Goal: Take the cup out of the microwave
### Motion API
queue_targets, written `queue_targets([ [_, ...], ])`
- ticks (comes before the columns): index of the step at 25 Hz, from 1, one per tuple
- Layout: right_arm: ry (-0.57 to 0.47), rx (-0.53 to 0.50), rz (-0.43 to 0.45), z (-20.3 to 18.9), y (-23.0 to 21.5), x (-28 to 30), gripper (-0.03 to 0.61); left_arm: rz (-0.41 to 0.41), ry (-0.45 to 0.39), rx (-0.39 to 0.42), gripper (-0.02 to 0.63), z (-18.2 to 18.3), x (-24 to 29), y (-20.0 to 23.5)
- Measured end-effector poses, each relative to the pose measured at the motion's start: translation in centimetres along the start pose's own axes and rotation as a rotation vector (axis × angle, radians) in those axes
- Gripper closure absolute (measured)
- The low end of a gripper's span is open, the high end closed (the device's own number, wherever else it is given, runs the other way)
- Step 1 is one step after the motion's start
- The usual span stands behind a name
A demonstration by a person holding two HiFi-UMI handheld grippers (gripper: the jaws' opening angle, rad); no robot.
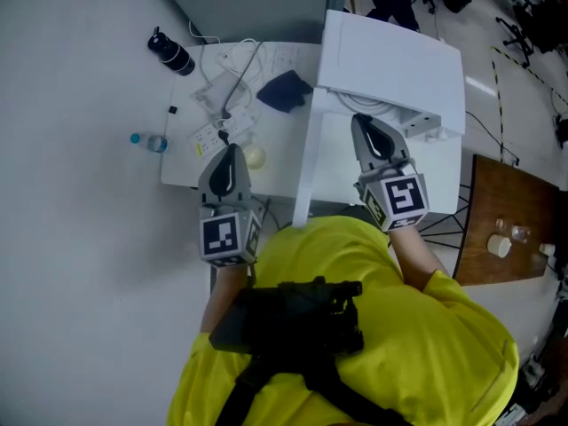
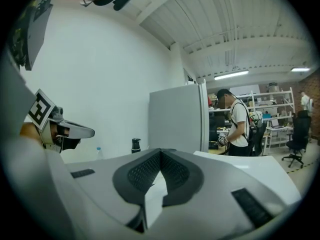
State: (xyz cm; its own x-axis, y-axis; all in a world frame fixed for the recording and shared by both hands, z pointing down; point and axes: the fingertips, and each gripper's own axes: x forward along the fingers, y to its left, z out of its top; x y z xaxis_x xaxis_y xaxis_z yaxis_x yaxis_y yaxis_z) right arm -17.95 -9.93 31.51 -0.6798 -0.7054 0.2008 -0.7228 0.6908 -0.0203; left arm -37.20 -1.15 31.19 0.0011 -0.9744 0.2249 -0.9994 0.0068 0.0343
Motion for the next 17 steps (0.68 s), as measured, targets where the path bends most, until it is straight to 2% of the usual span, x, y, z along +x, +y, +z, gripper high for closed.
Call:
queue_targets([
  [7,-0.009,0.003,0.026,-0.2,0.6,-0.2,0.575,0.045,0.005,0.015,0.614,-0.4,-0.7,1.4],
  [17,-0.01,0.009,0.033,-0.4,0.7,0.2,0.575,0.036,0.019,0.035,0.614,-0.6,-0.8,0.8],
])
